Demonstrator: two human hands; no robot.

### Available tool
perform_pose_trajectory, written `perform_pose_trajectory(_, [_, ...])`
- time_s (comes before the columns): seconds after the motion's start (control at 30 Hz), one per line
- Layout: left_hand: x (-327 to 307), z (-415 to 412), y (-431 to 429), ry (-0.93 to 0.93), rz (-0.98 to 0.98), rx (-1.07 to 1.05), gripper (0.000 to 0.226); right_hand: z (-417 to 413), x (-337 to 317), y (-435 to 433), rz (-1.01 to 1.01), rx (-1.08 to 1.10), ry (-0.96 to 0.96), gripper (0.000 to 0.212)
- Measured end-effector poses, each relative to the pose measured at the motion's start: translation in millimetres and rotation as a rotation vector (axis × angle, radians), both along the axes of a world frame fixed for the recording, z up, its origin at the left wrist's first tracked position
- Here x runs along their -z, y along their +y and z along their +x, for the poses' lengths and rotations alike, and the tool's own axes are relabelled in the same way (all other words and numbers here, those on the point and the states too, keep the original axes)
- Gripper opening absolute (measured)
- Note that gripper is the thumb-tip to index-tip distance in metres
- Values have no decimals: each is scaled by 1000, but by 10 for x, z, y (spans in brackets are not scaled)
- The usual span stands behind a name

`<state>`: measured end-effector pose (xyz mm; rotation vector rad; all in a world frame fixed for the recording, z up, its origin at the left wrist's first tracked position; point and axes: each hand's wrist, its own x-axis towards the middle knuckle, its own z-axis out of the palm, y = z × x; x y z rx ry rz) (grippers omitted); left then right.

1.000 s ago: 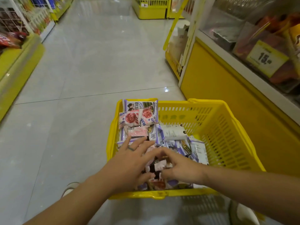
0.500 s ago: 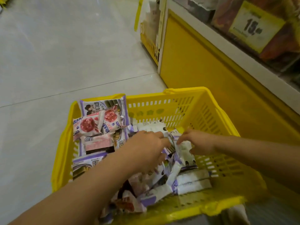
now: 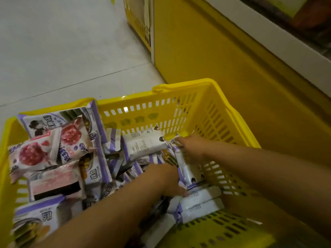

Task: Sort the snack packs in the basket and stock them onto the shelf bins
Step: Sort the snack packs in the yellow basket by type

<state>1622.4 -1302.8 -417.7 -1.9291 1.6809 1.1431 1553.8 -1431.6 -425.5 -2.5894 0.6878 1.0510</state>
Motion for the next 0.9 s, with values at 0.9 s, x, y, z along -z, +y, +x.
perform_pose_trajectory(0.9, [-726,721,12,493,-571,-583,20,71,-1362,-306,241,-58,-342,35])
